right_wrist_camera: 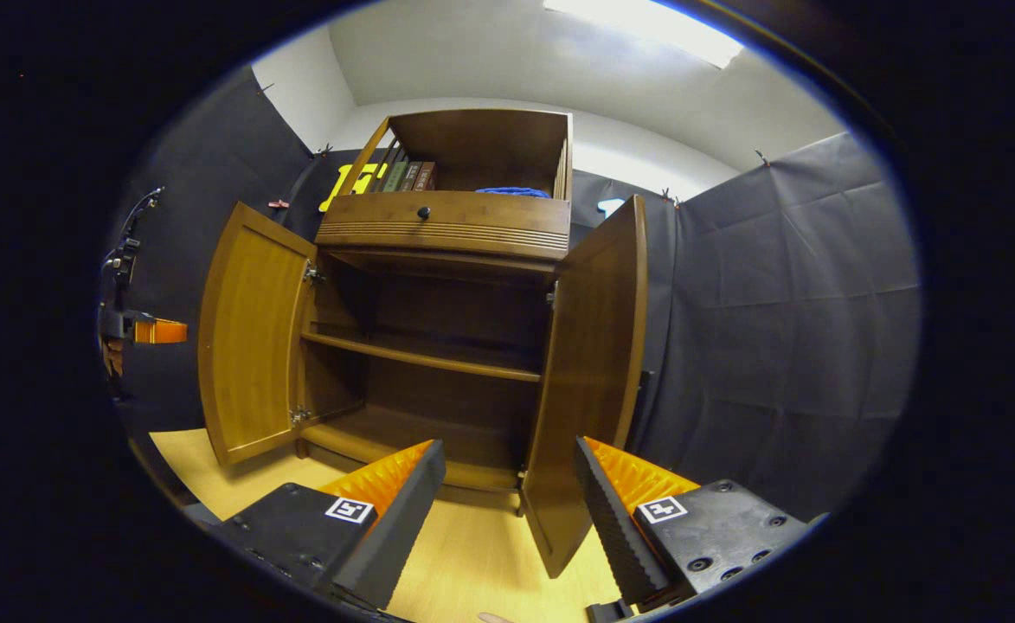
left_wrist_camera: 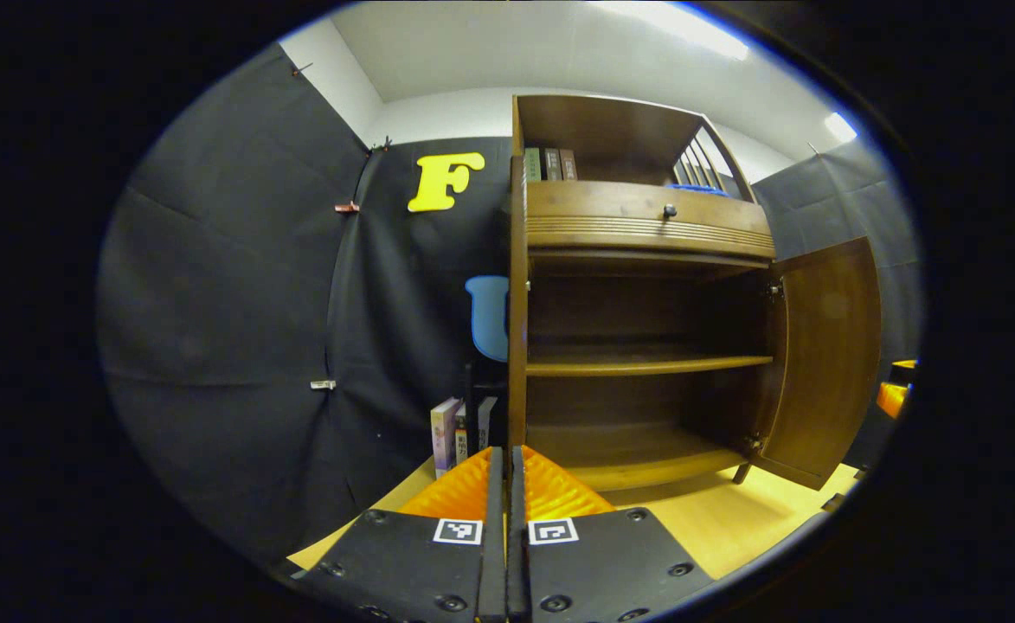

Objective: Open the right door of the double-door shoe cabinet with the right hand, and open the left door with the left hand.

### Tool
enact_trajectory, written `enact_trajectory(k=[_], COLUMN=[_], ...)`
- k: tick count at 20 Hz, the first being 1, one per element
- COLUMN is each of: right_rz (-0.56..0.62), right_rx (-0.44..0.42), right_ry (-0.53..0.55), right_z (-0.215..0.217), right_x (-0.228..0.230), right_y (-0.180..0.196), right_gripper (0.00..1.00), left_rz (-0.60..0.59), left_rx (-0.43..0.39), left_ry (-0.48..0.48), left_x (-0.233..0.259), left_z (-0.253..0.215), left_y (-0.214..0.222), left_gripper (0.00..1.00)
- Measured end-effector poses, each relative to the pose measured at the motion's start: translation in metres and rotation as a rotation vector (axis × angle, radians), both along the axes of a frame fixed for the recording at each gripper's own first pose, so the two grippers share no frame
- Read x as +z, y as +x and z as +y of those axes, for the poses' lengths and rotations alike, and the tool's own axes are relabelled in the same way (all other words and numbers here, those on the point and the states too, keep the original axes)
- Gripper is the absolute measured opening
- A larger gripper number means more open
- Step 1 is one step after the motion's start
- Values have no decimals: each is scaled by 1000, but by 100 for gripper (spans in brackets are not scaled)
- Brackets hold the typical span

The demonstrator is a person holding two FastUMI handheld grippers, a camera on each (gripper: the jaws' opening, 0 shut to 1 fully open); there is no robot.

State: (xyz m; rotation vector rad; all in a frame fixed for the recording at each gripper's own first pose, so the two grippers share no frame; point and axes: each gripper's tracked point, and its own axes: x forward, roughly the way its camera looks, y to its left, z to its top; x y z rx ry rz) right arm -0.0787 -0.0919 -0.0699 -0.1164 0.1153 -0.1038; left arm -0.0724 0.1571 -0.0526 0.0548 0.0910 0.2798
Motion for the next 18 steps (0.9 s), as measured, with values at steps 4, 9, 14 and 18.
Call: enact_trajectory(k=[4,9,14,18], right_rz=[0,15,-4,-15], right_rx=[-8,98,156,149], right_ry=[3,26,36,39], right_z=[15,60,86,88], right_x=[11,13,28,34], right_y=[6,21,28,27], right_gripper=[95,97,97,97], left_rz=[-3,14,10,-3], left_rx=[-41,-118,-167,-184], left_ry=[-22,-34,-38,-31], left_x=[0,-3,9,17], left_z=[-42,-90,-124,-140], left_y=[9,24,35,40], left_gripper=[45,96,98,98])
